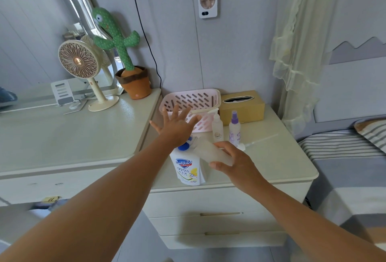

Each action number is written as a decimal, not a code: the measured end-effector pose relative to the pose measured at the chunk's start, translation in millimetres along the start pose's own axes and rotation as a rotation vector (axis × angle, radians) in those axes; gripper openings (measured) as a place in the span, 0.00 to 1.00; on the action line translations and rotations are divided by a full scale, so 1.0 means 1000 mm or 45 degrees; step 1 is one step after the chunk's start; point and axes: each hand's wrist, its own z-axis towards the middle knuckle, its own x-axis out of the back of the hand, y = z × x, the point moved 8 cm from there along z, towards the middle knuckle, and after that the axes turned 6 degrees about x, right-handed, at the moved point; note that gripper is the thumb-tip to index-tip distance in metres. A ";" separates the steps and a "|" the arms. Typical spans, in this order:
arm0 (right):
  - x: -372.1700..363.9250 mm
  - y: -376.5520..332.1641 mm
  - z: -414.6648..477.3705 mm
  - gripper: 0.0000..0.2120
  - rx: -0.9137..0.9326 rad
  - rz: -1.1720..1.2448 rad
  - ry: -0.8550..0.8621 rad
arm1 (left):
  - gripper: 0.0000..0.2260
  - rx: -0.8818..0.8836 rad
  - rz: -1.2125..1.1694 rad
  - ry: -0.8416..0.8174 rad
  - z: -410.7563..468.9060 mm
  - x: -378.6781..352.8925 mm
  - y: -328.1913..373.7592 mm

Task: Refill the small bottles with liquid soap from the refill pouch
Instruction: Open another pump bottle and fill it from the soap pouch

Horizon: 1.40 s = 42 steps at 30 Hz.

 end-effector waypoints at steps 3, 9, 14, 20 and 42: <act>0.000 0.000 0.000 0.20 -0.002 -0.019 -0.004 | 0.30 0.006 0.001 -0.014 -0.001 -0.002 -0.001; 0.002 -0.004 0.000 0.20 0.005 0.009 -0.007 | 0.30 -0.021 0.060 0.055 0.000 0.011 0.002; 0.004 -0.003 0.001 0.20 0.000 0.022 -0.007 | 0.30 -0.031 0.054 0.072 0.001 0.011 0.003; 0.000 0.001 0.002 0.20 -0.010 0.005 -0.017 | 0.29 -0.005 0.026 0.018 0.001 0.000 0.000; 0.000 -0.004 -0.001 0.20 0.000 0.016 -0.018 | 0.30 -0.017 0.044 0.019 -0.001 0.003 0.001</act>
